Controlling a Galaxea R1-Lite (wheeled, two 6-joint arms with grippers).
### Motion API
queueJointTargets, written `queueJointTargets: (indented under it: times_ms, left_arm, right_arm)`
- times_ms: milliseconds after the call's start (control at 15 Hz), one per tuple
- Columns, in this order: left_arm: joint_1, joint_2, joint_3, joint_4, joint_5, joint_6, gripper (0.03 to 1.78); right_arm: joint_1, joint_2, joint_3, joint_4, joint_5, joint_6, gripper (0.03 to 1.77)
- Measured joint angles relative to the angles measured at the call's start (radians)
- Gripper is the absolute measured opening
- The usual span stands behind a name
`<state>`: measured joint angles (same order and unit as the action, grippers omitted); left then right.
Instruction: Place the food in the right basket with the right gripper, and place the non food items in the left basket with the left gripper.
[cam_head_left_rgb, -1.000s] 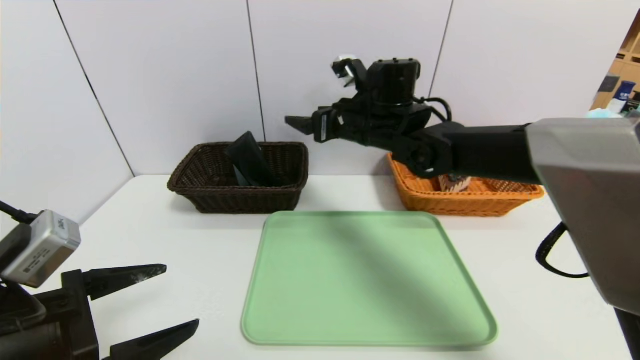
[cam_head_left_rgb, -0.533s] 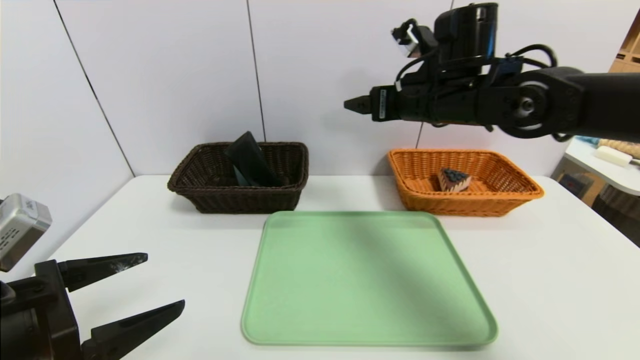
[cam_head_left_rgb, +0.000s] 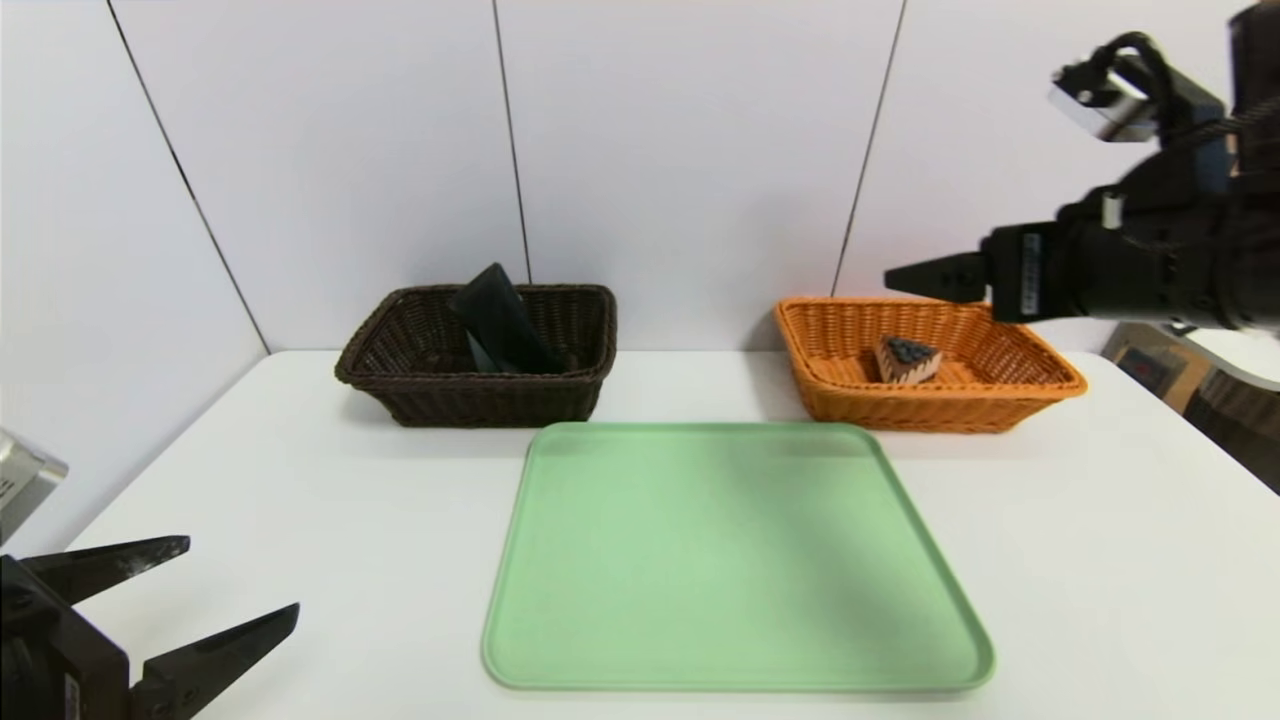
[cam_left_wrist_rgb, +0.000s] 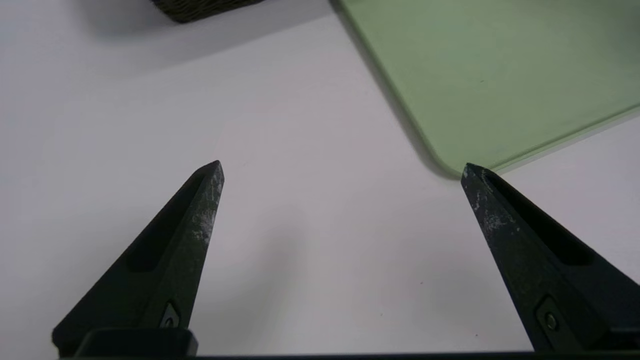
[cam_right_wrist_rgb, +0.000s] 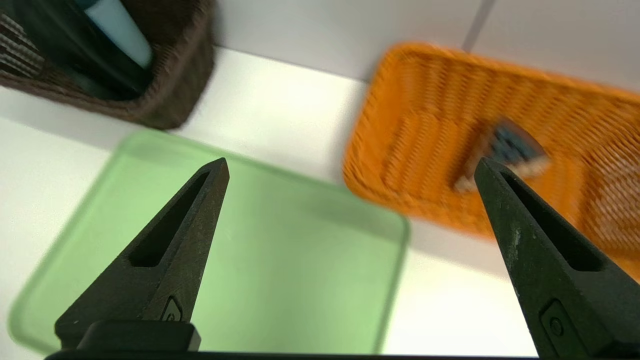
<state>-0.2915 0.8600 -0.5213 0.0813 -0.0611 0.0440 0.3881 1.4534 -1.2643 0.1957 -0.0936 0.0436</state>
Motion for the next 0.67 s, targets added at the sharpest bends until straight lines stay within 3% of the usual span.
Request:
queueJointTargets:
  times_ms: [267, 667]
  left_arm:
    - [0.0, -0.102, 0.023, 0.101, 0.097, 0.001, 1.69]
    - [0.049, -0.246, 0.086, 0.161, 0.109, 0.03, 1.69]
  right_arm:
    - [-0.009, -0.292, 0.252, 0.039, -0.057, -0.001, 1.69]
    - [-0.095, -0.615, 0.507, 0.066, -0.065, -0.006, 1.69]
